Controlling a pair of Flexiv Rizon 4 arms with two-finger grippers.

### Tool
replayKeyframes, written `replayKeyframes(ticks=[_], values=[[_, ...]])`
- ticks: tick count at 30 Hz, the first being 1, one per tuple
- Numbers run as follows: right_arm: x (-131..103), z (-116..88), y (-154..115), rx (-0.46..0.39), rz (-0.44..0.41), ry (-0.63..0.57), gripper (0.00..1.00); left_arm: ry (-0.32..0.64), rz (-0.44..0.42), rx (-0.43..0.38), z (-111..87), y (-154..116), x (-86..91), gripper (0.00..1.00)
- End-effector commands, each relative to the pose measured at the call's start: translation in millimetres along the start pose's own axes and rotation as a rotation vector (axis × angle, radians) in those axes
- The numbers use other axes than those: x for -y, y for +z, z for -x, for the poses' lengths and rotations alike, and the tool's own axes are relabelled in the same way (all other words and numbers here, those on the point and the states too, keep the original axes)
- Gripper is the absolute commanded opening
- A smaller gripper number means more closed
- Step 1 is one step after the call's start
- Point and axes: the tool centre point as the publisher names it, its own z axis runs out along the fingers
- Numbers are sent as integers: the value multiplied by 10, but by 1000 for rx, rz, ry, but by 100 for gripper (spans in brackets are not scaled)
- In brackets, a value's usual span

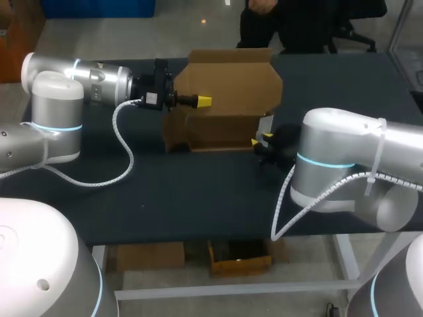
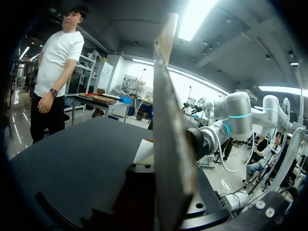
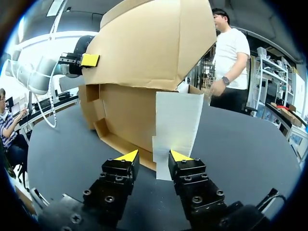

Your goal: Assemble the packaging by folding the flat box into shape, placing the metal phone stand inside, and closing the box properly

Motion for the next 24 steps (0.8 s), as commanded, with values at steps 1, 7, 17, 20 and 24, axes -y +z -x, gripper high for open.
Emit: replayKeyframes(ticks=[1,7,17,20,24], values=[[-9,-80,51,94,3,-1,38,0,1,-2,14,16,-39,0],[10,-150,-60,91,10,-2,38,0,1,-2,14,16,-39,0],[145,-166,-348,100,1,11,40,0,1,-2,14,16,-39,0],[157,-180,-413,79,-1,9,40,0,1,-2,14,16,-39,0],[145,-186,-502,51,1,-12,41,0,1,-2,14,16,-39,0]])
